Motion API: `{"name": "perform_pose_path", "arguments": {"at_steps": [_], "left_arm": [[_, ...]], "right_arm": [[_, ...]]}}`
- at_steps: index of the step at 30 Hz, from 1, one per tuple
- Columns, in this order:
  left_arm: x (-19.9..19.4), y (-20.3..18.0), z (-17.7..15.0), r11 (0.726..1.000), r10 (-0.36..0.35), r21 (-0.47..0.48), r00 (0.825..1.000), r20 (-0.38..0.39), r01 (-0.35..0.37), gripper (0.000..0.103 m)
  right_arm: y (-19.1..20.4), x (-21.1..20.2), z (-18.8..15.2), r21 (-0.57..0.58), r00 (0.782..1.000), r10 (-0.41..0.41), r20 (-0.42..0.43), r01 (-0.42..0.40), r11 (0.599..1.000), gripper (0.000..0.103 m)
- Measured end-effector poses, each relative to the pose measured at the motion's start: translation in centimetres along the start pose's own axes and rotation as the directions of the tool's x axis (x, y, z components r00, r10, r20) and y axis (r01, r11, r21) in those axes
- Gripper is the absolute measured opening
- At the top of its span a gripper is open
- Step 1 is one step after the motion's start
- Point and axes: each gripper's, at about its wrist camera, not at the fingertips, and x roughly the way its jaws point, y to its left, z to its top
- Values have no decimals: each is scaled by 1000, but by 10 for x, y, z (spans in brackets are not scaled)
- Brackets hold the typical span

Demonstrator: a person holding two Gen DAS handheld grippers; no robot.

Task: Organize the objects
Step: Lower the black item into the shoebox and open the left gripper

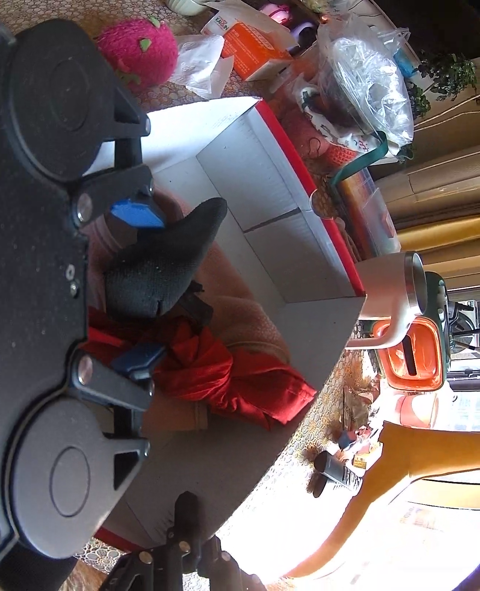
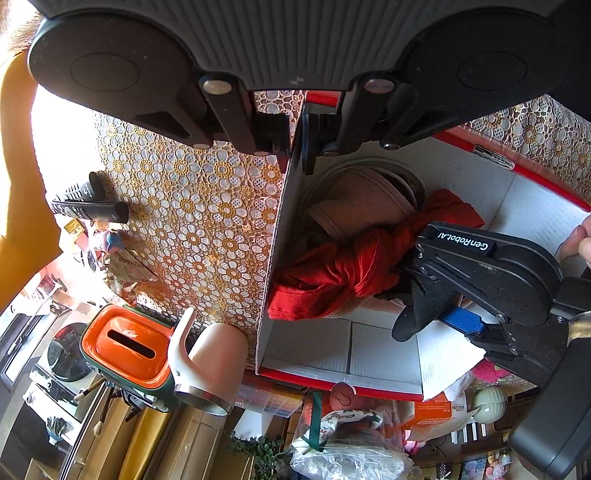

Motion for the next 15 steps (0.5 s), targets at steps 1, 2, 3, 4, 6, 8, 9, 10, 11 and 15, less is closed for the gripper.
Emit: {"name": "perform_pose_path", "arguments": {"at_steps": [1, 2, 3, 4, 6, 8, 9, 10, 11, 15], "left_arm": [[-3, 0, 0, 1000, -5, 0, 1000, 7, 5, 69], [-5, -1, -1, 1000, -9, 2, 1000, 14, 9, 69], [-8, -1, -1, 1000, -12, 2, 1000, 21, 12, 70], [-12, -2, -1, 1000, -19, 0, 999, 28, 19, 72], [-18, -1, -2, 999, -34, -9, 998, 46, 34, 74], [-25, -1, -2, 999, -47, -20, 997, 65, 48, 75], [-29, 0, -3, 998, -54, -25, 996, 74, 56, 75], [-33, 0, -4, 998, -60, -31, 995, 82, 63, 76], [-37, 1, -5, 997, -68, -38, 994, 90, 72, 76], [-54, 6, -9, 993, -87, -66, 988, 124, 96, 79]], "right_arm": [[0, 0, 0, 0, 1000, 0, 0, 0, 1000, 6], [0, 0, 0, 0, 1000, 0, 0, 0, 1000, 6], [1, -1, 0, 0, 1000, -1, 0, 1, 1000, 6], [1, -1, 0, 0, 1000, -1, 0, 1, 1000, 6], [1, 0, -1, 0, 1000, -3, -1, 3, 1000, 6], [2, -1, -1, 2, 1000, -3, -1, 3, 1000, 6], [2, -1, -2, 1, 1000, -3, -1, 3, 1000, 6], [2, -1, -2, 1, 1000, -3, -1, 3, 1000, 6], [2, -1, -2, 1, 1000, -3, -1, 3, 1000, 6], [2, -1, -2, 3, 1000, -4, -2, 4, 1000, 6]]}}
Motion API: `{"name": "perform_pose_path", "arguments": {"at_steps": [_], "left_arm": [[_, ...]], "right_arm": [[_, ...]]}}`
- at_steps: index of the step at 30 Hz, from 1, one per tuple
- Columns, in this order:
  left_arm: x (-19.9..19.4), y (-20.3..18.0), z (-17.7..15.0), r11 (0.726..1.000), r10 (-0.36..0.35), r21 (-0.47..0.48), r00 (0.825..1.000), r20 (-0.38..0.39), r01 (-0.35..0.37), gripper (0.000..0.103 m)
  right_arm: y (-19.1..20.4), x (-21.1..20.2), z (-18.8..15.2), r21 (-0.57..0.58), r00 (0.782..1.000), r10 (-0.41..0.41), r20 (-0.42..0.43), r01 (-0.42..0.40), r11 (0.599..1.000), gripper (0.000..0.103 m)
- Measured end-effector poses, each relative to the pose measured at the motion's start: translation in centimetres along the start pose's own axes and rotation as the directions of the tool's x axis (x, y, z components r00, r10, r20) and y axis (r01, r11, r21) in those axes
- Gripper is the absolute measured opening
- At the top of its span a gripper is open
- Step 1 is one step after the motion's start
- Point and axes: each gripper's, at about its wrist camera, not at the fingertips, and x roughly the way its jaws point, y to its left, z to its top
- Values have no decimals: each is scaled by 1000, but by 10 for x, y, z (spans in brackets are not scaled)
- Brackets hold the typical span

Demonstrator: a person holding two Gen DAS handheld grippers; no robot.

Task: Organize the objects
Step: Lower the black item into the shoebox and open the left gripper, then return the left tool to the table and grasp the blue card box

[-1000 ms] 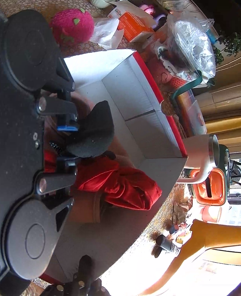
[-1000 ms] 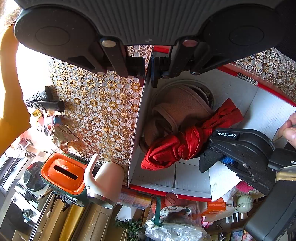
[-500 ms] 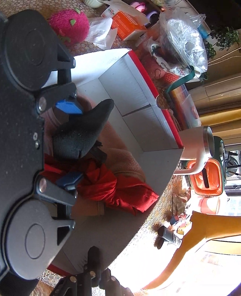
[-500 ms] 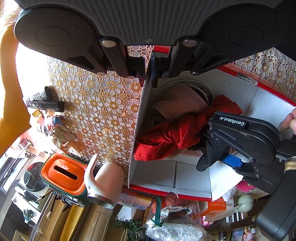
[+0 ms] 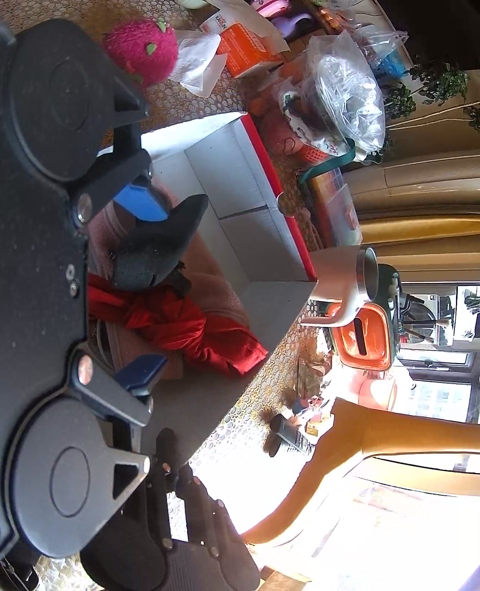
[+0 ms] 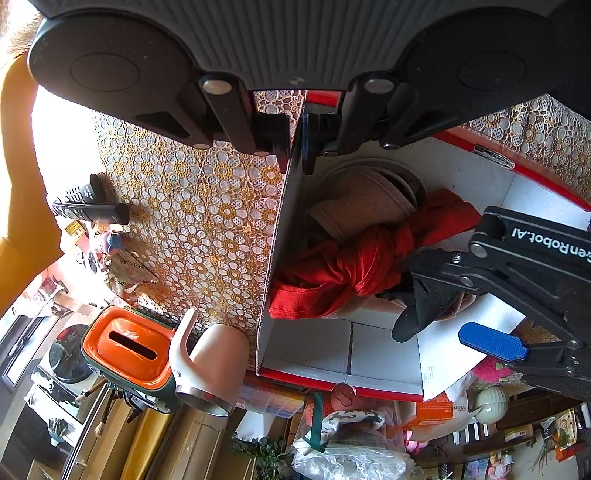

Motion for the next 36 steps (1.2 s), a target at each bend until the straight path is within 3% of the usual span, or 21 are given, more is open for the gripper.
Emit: {"name": "perform_pose_path", "arguments": {"at_steps": [9, 20, 23, 36], "left_arm": [[-39, 18, -6, 997, -3, -74, 998, 69, 8, 86], [-74, 60, -22, 980, 89, -185, 991, 101, -69, 97], [-85, 75, -29, 972, 118, -216, 987, 110, -92, 101], [-100, 139, -65, 913, 263, -340, 963, 64, -227, 102]], "right_arm": [[1, -1, 0, -1, 1000, -3, -1, 3, 1000, 6], [1, -1, 0, -1, 1000, -3, -1, 3, 1000, 6], [0, 0, 0, -1, 1000, -3, -2, 3, 1000, 6], [0, 0, 0, -1, 1000, -3, -2, 3, 1000, 6]]}}
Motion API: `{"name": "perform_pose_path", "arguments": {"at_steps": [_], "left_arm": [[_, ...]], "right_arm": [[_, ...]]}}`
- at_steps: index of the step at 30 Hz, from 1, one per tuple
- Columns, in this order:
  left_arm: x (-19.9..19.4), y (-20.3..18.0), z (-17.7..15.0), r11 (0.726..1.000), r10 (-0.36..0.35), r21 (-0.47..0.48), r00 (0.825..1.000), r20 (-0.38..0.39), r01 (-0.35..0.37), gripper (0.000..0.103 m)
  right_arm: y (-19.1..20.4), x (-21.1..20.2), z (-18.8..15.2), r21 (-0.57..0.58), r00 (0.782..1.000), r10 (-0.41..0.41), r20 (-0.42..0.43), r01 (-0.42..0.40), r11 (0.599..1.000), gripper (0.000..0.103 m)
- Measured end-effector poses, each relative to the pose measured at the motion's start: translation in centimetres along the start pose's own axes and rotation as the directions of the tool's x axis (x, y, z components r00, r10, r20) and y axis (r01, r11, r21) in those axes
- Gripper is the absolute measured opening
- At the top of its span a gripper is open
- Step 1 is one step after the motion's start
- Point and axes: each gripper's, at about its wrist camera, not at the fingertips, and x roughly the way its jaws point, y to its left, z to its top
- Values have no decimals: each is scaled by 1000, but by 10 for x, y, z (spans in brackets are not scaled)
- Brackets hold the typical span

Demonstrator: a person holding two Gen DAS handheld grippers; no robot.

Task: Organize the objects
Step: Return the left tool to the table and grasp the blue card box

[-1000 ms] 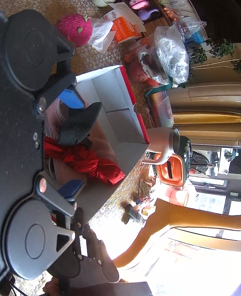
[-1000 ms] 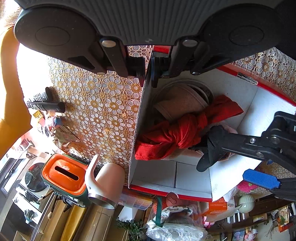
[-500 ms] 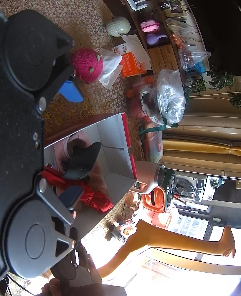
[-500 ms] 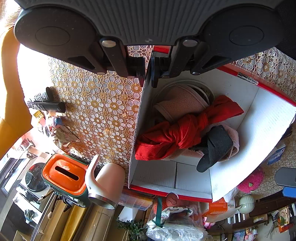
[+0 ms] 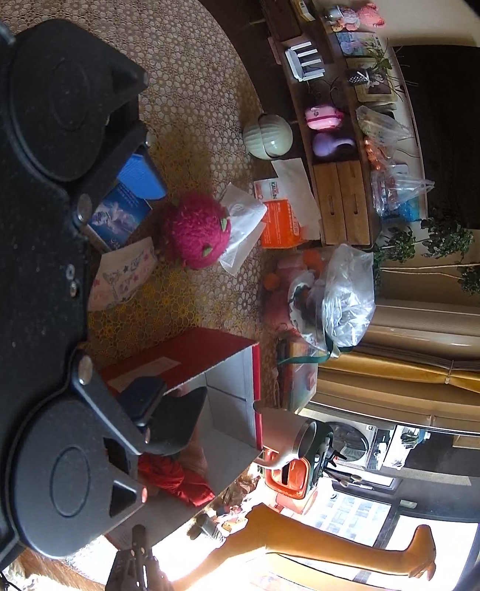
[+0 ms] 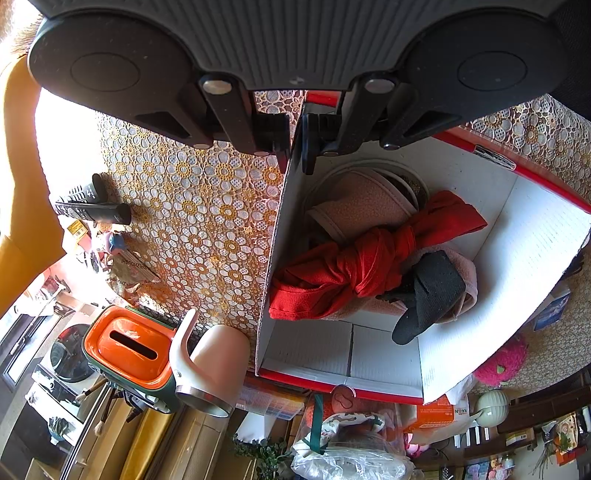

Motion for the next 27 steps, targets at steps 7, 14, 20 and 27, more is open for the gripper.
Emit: {"name": "perform_pose_path", "arguments": {"at_steps": [7, 14, 20, 27], "left_arm": [[26, 27, -17, 992, 100, -73, 994, -51, -104, 102], [65, 44, -22, 973, 154, -151, 980, -126, -173, 102], [95, 47, -24, 957, 214, -162, 962, -168, -241, 102], [119, 55, -27, 930, 238, -231, 946, -220, -287, 102]], "right_arm": [[0, -1, -2, -1, 1000, -4, -1, 4, 1000, 6], [0, -1, -1, -2, 1000, -4, -1, 4, 1000, 7], [0, -2, -2, -5, 1000, -5, -2, 5, 1000, 7], [0, -2, -2, -10, 1000, -4, -3, 4, 1000, 7]]}}
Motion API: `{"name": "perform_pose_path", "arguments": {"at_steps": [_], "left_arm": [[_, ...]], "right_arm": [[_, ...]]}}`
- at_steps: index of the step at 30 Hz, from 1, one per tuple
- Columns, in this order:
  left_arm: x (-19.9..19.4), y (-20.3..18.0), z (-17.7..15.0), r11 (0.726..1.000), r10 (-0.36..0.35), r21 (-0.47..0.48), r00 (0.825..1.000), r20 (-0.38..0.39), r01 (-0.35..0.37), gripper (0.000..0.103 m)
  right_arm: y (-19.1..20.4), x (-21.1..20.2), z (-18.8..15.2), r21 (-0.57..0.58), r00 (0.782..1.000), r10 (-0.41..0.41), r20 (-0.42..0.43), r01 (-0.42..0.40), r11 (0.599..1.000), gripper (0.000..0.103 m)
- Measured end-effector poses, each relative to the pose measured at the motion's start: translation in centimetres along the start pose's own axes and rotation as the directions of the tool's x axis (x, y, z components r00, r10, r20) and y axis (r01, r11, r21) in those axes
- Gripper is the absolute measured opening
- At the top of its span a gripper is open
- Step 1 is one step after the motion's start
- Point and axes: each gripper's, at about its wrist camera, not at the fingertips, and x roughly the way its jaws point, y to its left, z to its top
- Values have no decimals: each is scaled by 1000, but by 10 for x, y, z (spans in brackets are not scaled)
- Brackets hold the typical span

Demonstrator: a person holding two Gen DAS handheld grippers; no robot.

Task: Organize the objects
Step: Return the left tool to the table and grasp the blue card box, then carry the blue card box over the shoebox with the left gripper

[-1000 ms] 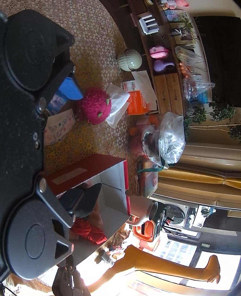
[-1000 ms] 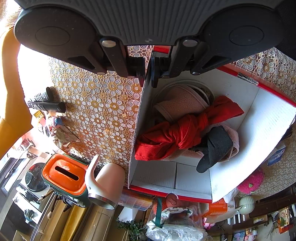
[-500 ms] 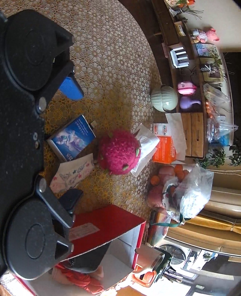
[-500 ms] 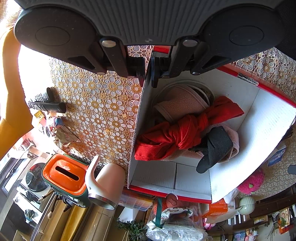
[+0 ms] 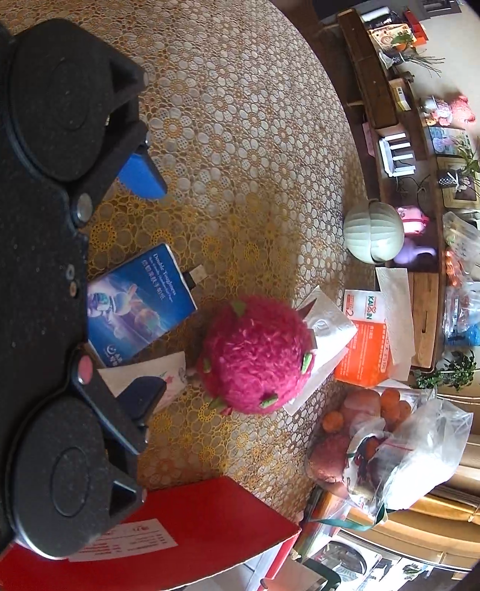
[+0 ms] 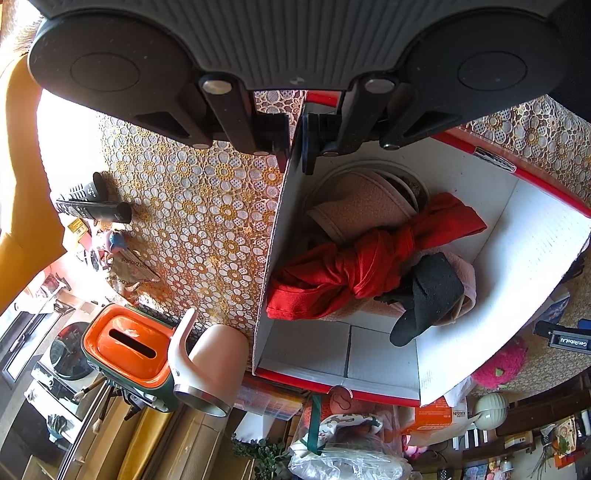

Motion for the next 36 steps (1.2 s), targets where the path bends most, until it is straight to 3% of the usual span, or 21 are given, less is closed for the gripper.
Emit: {"name": "perform_pose_path", "arguments": {"at_steps": [11, 14, 16, 21, 36], "left_arm": [[19, 4, -3, 998, 23, -58, 999, -41, -25, 101], [17, 5, -4, 997, 21, -68, 999, -28, -23, 94], [16, 6, -4, 997, 4, -82, 1000, -26, -7, 80], [12, 9, -4, 991, -55, -120, 998, -22, 52, 60], [-37, 3, -3, 990, -127, -56, 992, 8, 127, 52]], "right_arm": [[1, 0, 1, -5, 1000, 0, 1, 0, 1000, 7], [0, 0, 1, -5, 1000, 0, 2, 0, 1000, 7], [1, 0, 1, -5, 1000, 0, 1, 0, 1000, 7], [1, 0, 1, -5, 1000, 0, 1, 0, 1000, 7], [0, 0, 1, -4, 1000, 0, 1, 0, 1000, 7]]}}
